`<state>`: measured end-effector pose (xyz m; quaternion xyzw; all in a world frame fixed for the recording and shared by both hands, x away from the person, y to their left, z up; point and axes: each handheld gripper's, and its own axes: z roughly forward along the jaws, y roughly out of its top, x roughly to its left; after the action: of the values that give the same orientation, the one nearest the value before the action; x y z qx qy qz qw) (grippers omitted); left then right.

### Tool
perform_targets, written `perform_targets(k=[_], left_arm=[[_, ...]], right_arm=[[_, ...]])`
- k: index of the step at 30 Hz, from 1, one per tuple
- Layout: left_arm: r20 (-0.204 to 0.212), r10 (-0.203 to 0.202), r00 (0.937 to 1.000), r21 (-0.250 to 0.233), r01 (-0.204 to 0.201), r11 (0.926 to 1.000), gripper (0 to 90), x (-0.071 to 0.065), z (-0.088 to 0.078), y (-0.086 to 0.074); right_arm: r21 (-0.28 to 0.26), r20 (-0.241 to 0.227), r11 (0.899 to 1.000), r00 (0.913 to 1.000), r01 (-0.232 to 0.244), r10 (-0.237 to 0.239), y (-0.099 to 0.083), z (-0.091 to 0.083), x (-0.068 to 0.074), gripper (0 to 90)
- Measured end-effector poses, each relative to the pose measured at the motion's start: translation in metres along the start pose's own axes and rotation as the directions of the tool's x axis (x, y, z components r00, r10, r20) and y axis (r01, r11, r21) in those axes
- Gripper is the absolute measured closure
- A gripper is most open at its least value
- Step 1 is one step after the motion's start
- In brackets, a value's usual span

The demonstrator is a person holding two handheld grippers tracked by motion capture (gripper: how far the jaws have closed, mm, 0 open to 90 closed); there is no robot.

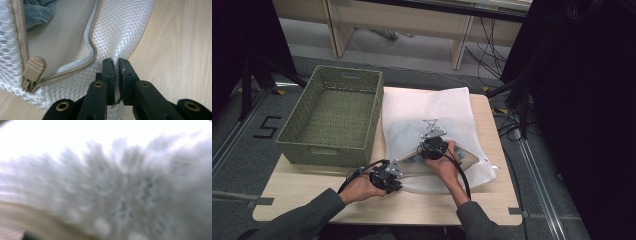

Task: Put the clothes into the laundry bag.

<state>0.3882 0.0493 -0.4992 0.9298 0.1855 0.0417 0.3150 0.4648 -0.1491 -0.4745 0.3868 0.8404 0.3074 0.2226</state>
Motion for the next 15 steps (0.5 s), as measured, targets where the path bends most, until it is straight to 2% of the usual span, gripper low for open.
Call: perform_targets(k=[1,3,4,5,6,8,9,11,13,14,15], left_arm=[[0.003,0.002,1.0000,-0.006,-0.002,1.0000,83.2,0.000,0.000,0.001],[0.003,-0.010,0.9999,0.003,0.010,0.9999,82.8,0.000,0.000,0.000],[0.001,0.009,1.0000,0.011,-0.009,0.9999,82.6,0.001,-0.001,0.000],[0.004,-0.001,1.0000,0.018,0.000,0.9998,82.3,0.001,-0.002,0.000],[0.004,-0.003,1.0000,0.023,0.003,0.9997,82.3,0.001,-0.003,-0.001],[0.009,-0.009,0.9999,0.032,0.008,0.9994,81.9,0.002,-0.005,-0.002],[0.010,-0.013,0.9999,0.034,0.013,0.9993,81.5,0.003,-0.006,-0.003],[0.007,-0.007,0.9999,0.032,0.007,0.9995,79.8,0.002,-0.009,-0.003],[0.011,0.010,0.9999,0.003,-0.010,0.9999,75.5,0.000,-0.010,0.000],[0.016,0.016,0.9997,-0.026,-0.016,0.9995,72.7,-0.002,-0.009,0.002],[0.027,0.009,0.9996,-0.075,-0.007,0.9971,68.7,-0.006,-0.006,0.006]], right_arm=[[-0.009,-0.022,1.000,0.9997,0.014,-0.014,0.001,-0.005,-0.001,59.3],[-0.011,-0.090,0.999,0.9954,-0.034,0.033,0.002,-0.022,0.002,53.8],[-0.010,-0.117,1.000,0.9928,-0.030,0.028,0.001,-0.032,0.002,52.1],[-0.010,-0.133,1.000,0.9911,0.003,-0.004,-0.001,-0.041,0.000,51.7],[-0.018,-0.136,1.000,0.9907,0.004,-0.006,-0.004,-0.052,0.000,50.7],[-0.039,-0.139,0.999,0.9900,-0.028,0.022,-0.011,-0.075,-0.004,48.8],[-0.051,-0.138,0.998,0.9901,-0.030,0.023,-0.014,-0.081,-0.007,48.5],[-0.066,-0.129,0.996,0.9901,-0.065,0.056,-0.022,-0.094,-0.013,46.7],[-0.034,-0.114,0.998,0.9918,-0.062,0.057,-0.031,-0.098,-0.019,44.7],[-0.030,-0.105,0.998,0.9933,-0.051,0.048,-0.037,-0.097,-0.021,44.6],[-0.036,-0.102,0.998,0.9933,-0.058,0.054,-0.041,-0.096,-0.021,44.0]])
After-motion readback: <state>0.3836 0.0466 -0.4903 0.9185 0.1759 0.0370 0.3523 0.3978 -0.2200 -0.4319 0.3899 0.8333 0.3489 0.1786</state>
